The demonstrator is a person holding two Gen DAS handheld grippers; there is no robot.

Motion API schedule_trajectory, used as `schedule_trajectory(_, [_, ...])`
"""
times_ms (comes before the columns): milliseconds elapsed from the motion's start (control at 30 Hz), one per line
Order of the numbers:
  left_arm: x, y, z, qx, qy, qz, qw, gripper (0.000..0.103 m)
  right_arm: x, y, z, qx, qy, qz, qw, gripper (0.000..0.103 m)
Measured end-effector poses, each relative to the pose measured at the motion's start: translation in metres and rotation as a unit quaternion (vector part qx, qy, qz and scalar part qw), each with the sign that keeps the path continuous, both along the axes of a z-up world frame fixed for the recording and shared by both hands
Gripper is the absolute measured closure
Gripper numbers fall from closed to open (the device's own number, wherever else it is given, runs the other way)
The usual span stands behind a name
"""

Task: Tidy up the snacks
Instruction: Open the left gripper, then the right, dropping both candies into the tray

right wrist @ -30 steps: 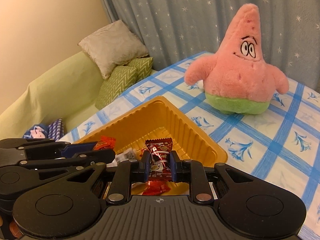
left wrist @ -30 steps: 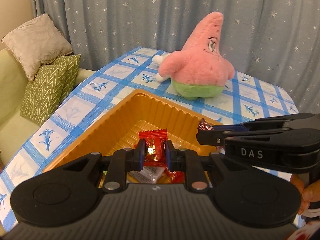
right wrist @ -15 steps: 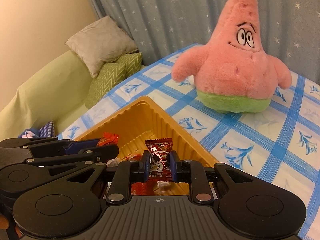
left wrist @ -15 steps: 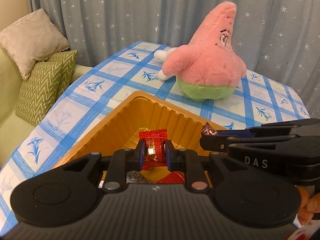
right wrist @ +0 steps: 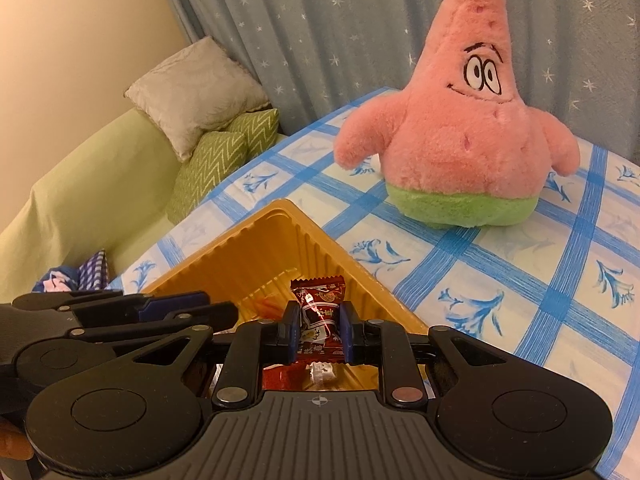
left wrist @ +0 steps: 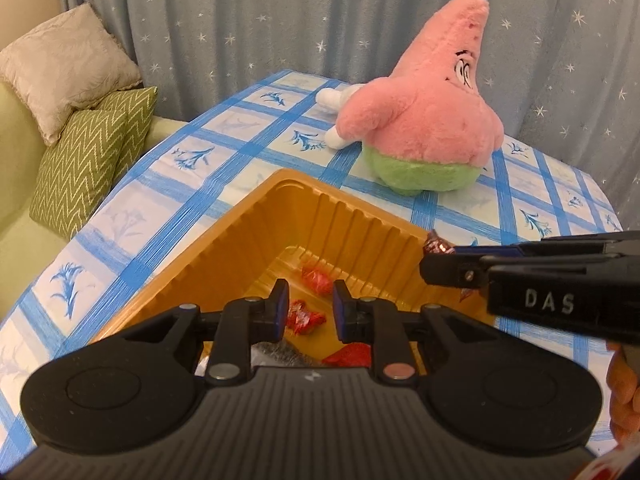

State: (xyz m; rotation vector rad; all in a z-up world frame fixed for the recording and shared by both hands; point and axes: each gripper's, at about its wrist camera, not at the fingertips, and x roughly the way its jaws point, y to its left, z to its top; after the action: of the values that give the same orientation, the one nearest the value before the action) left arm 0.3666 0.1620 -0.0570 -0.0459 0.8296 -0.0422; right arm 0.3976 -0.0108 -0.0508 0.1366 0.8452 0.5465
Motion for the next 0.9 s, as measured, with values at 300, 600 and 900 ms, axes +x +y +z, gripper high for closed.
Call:
schedule_trajectory(300, [-0.024,0.020,0.006,-0.015,0.006,0.022,0.9996,0.074,-0.004,0.002,0.002,0.004,0.003,0.005,1.000,0.082])
schedule_trajectory(600, [-0.033,0.032,0.004,-0.016,0.013,0.039,0.9990,0.071,-0.001,0.017,-0.005,0.001,0.011,0.015,1.000,0.082])
schedule_trajectory(900, [-0.040,0.045,0.006,-0.025,0.011,0.054,0.9982,0.069,0.003,0.039,0.003,0.019,-0.022,0.016,0.999,0.082])
